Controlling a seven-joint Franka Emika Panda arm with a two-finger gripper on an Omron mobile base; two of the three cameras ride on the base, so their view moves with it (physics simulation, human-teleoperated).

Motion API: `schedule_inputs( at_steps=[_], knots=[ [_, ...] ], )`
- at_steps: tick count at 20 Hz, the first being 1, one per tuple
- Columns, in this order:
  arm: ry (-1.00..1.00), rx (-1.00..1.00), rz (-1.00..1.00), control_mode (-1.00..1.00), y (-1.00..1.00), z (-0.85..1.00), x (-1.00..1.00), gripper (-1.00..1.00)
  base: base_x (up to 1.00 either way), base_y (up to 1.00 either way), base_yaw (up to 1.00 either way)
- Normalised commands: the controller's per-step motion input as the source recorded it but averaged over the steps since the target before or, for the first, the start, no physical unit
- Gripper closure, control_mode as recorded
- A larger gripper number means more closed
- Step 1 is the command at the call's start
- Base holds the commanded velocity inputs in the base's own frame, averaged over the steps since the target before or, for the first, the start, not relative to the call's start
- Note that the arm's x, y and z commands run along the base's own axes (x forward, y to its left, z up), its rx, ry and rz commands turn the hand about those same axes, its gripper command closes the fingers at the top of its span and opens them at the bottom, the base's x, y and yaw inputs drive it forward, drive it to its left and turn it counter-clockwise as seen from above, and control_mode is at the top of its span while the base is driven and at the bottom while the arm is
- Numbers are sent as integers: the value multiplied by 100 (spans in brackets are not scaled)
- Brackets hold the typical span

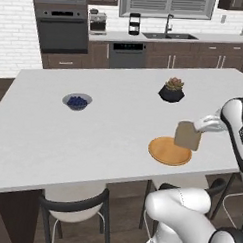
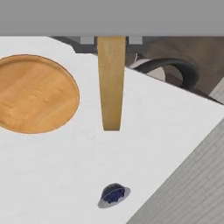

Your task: Start the toaster. Once the lever pops up, take the bread to the plate on the dining counter.

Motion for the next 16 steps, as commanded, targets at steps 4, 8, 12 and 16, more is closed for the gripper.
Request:
schedule_inputs(
  at_steps=[4,8,12,16],
  knots=[
    [9,12,-3,-100,-18,-55,58,100,0,0,0],
    [9,14,-2,-100,-2,-62,13,100,0,0,0],
    [3,11,-1,-100,0,-54,4,100,0,0,0],
    [0,6,-3,-100,0,-41,42,100,0,0,0]
  ],
)
